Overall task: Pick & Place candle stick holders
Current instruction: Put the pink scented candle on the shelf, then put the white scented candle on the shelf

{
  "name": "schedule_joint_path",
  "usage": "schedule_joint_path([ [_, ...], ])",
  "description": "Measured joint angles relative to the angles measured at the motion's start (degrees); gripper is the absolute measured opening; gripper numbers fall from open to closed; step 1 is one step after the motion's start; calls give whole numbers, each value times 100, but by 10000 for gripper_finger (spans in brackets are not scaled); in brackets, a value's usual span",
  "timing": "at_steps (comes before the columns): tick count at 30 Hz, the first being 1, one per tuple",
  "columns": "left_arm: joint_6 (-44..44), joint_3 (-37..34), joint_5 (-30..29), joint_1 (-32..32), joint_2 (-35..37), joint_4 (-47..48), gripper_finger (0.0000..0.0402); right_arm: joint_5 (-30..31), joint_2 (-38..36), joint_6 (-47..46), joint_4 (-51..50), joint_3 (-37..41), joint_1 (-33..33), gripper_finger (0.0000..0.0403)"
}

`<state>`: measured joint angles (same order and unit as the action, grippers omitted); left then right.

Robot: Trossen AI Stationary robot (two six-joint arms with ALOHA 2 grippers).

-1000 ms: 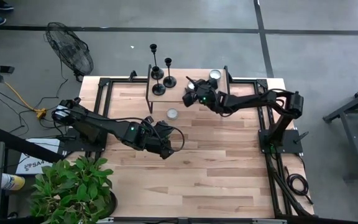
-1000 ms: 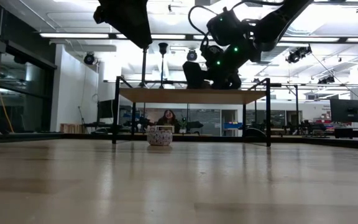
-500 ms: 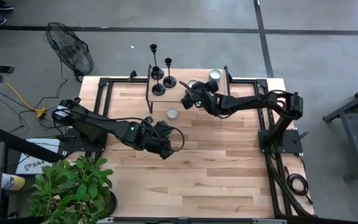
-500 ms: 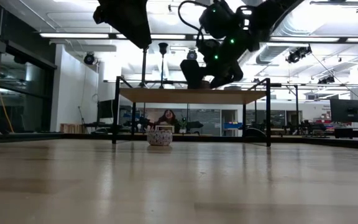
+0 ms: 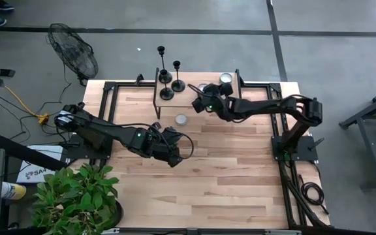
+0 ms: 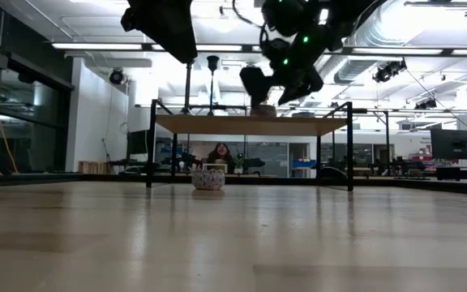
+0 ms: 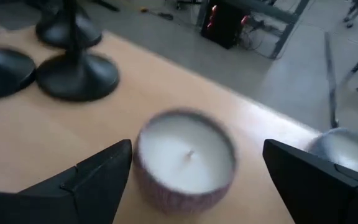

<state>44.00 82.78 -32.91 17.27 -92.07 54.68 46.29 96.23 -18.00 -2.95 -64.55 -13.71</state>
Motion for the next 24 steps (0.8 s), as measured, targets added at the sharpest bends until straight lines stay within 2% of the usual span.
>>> schedule_joint_path([
  [3, 4, 0, 31, -1, 0, 4, 120, 67, -246, 2, -125, 0, 0, 358],
  [12, 6, 0, 42, -1, 0, -7, 120, -238, -1297, -29, -589, 0, 39, 358],
  [24, 232, 0, 42, 0, 0, -16, 120, -1638, -2889, -1396, -2204, 0, 347, 358],
])
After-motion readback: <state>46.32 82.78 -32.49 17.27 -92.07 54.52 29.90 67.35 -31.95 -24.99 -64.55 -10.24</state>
